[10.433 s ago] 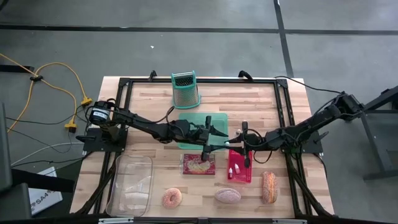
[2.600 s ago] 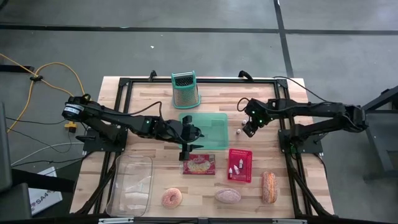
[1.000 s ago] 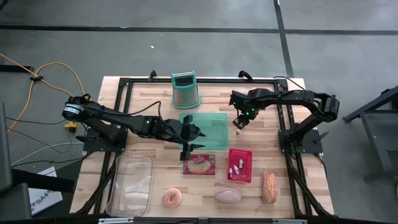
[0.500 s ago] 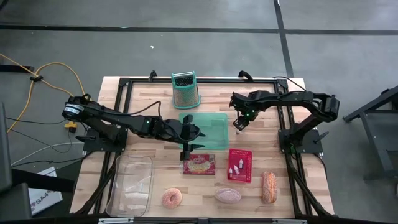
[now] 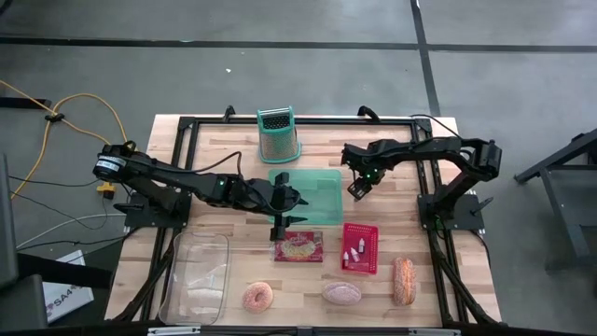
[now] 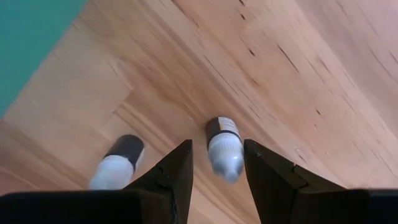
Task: Pick & Place Food Item
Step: Put the top red food coloring bottle into the red bin
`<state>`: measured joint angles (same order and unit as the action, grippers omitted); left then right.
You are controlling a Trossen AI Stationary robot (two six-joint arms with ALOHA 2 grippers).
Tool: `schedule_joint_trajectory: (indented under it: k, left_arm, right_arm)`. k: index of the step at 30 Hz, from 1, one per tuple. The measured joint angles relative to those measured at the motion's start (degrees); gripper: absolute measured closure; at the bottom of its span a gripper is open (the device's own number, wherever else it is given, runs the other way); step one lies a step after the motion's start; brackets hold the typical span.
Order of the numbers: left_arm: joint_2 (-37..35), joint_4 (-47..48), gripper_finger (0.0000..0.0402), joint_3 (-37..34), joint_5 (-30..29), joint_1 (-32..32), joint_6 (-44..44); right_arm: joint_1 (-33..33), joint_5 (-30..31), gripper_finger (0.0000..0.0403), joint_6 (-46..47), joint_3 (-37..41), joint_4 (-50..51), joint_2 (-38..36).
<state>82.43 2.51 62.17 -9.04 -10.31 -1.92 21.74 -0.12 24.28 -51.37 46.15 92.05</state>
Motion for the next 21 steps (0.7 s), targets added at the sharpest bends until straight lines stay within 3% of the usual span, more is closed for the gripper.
schedule_joint_trajectory:
  k: [16,21]
  left_arm:
    - [0.00,-0.01,0.0203,0.00,0.00,0.00,0.01]
    - [0.00,0.01,0.0203,0.00,-0.02,0.00,0.01]
  right_arm:
    - [0.85,1.14,0.0273,0.03,0.00,-0.07,0.00]
    - [0.85,1.33,0.0292,0.03,0.00,-0.07,0.00]
